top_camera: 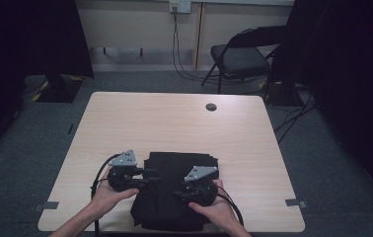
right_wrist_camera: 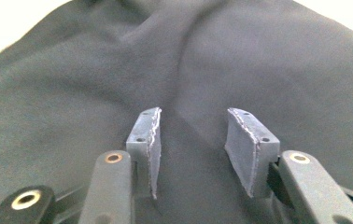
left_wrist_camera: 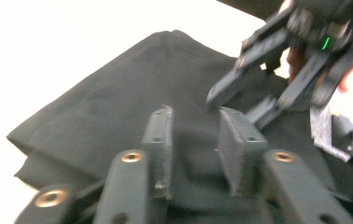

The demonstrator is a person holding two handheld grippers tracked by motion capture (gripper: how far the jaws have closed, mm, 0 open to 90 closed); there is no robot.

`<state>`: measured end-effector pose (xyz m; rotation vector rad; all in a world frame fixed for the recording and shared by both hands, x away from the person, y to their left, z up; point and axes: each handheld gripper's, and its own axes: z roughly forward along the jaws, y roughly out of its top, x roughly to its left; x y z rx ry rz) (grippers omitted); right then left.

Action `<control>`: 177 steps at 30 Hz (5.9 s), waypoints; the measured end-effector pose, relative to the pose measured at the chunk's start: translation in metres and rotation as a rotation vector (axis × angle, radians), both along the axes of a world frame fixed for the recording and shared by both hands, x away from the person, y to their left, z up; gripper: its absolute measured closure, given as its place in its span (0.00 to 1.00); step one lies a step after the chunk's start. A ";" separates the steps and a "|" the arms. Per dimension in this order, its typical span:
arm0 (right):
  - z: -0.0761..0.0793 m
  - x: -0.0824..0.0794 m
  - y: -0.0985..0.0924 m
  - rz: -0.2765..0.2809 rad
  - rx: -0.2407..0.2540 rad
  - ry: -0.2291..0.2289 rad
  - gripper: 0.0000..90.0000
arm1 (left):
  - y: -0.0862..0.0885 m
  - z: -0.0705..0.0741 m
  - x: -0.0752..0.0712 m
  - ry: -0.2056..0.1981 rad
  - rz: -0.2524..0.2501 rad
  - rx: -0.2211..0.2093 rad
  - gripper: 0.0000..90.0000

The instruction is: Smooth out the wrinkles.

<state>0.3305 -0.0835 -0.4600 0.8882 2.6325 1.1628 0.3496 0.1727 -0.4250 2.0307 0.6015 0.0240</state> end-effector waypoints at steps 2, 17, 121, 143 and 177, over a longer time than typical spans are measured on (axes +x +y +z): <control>-0.009 0.001 0.002 0.001 -0.025 0.015 0.60 | -0.012 -0.013 0.004 0.053 -0.049 0.062 0.69; -0.016 0.031 -0.016 -0.123 -0.115 0.021 0.52 | -0.027 -0.053 0.031 0.087 0.038 0.245 0.55; 0.004 0.035 -0.031 0.037 0.122 -0.031 0.87 | -0.073 -0.061 0.043 -0.057 0.043 0.236 0.71; -0.009 0.066 -0.039 0.117 0.074 -0.042 0.86 | -0.068 0.001 0.090 -0.135 0.050 0.196 0.64; -0.015 0.030 -0.080 -0.207 -0.087 -0.019 0.48 | -0.043 -0.030 0.061 -0.068 0.025 0.194 0.48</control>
